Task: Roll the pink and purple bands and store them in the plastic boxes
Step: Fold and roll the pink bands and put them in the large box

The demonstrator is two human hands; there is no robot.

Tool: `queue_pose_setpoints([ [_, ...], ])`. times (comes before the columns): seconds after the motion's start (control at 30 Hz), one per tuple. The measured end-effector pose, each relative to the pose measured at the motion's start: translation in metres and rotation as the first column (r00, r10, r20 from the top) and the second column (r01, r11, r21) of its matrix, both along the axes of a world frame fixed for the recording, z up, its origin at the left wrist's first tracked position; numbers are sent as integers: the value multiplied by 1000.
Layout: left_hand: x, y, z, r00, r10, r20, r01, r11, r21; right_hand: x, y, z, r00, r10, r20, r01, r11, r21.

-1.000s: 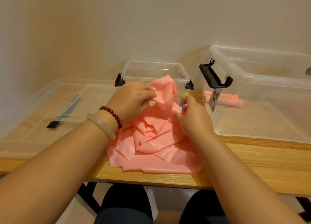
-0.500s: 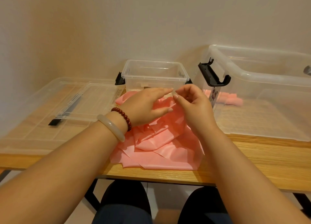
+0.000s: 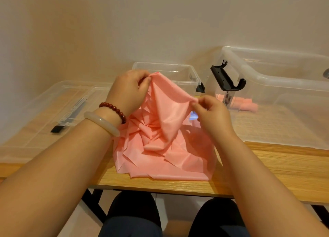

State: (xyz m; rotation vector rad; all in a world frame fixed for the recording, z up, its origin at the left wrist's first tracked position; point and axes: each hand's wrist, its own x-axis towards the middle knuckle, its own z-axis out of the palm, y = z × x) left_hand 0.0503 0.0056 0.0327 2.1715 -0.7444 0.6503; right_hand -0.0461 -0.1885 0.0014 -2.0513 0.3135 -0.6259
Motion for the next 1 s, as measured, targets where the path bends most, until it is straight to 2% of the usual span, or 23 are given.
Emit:
queue_pose_setpoints([
  [0.07, 0, 3, 1, 1000, -6, -4, 6, 999, 40, 2, 8, 12, 990, 17, 141, -41, 985, 170],
  [0.13, -1, 5, 0, 999, -22, -25, 24, 998, 62, 7, 12, 26, 968, 52, 244, -113, 963, 243],
  [0.27, -4, 6, 3, 991, -83, -104, 86, 996, 21, 20, 18, 57, 934, 128, 335, -152, 987, 45],
  [0.4, -10, 0, 12, 963, -211, -165, 194, 974, -116, 32, 24, 77, 900, 279, 336, -303, 953, 18],
  [0.5, -9, -6, 15, 917, -319, -240, 266, 936, -230, 36, 31, 75, 855, 426, 297, -463, 884, 66],
  [0.57, -9, -8, 12, 947, -262, -185, 223, 952, -208, 36, 33, 67, 877, 397, 272, -436, 895, 99],
  [0.67, -9, -6, 7, 978, -129, -165, 89, 969, -229, 32, 25, 53, 953, 239, 186, -251, 967, 45],
  [0.73, -10, -3, 8, 981, -105, -165, 61, 966, -253, 26, 20, 38, 965, 260, -13, -260, 965, 12],
  [0.8, -9, -1, 10, 983, -90, -159, 49, 968, -246, 19, 21, 25, 912, 284, -295, -311, 949, -49],
  [0.83, -8, 1, 11, 985, -78, -155, 40, 971, -235, 17, 22, 18, 880, 273, -389, -332, 939, -92],
  [0.87, -7, 2, 11, 987, -64, -148, 30, 976, -215, 17, 22, 13, 876, 242, -417, -328, 933, -148],
  [0.93, -5, 6, 12, 990, -9, -138, -13, 988, -153, 18, 18, 12, 951, 130, -281, -196, 955, -221],
  [1.0, -2, 10, 12, 989, 55, -139, -67, 994, -81, 20, 10, 19, 996, 20, -86, -34, 987, -159],
])
